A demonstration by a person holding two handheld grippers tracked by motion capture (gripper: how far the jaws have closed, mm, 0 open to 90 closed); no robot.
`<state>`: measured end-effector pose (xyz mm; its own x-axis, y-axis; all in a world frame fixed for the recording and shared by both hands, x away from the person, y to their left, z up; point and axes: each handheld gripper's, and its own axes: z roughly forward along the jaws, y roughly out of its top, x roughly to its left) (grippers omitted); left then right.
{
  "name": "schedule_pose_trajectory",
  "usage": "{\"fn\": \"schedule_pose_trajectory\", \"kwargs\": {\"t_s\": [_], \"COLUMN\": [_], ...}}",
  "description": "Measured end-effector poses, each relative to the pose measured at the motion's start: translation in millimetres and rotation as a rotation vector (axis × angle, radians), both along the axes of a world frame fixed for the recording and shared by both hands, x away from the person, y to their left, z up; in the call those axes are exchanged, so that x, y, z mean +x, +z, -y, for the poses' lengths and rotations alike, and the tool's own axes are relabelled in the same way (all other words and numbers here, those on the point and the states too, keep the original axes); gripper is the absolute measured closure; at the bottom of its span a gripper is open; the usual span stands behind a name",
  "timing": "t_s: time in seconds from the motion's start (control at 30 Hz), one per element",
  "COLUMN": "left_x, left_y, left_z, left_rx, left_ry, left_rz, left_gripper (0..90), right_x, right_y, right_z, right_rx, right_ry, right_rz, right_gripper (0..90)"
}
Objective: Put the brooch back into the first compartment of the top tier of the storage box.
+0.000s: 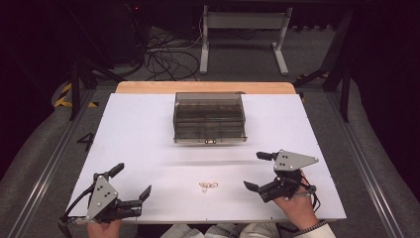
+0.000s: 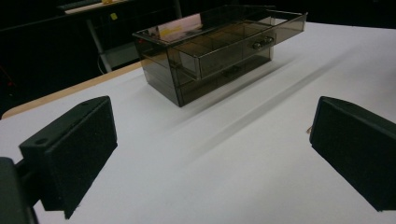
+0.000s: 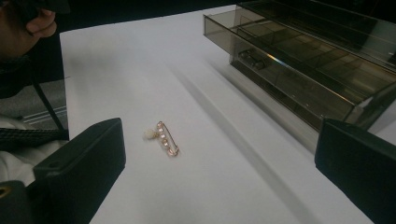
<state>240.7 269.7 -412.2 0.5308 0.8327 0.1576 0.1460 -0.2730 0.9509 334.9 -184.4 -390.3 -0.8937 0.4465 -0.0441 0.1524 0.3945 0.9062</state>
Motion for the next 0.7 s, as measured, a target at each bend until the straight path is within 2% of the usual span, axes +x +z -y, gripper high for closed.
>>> {"fn": "schedule_pose_trajectory", "kwargs": {"t_s": [0.2, 0.7], "left_x": [0.0, 0.6], "left_y": [0.0, -0.3], "left_z": [-0.5, 0.0], "left_rx": [-0.001, -0.002], "left_ry": [0.000, 0.001], "left_rz": [-0.001, -0.003], "left_gripper": [1.4, 1.4], "right_x": [5.4, 14.8], "right_y": [4.8, 9.5], "right_z": [-17.8, -40.6], "right_rx": [-0.020, -0.035], "right_ry": [0.038, 0.080], "right_rz": [-0.003, -0.013], "right_gripper": [2.3, 1.3]}}
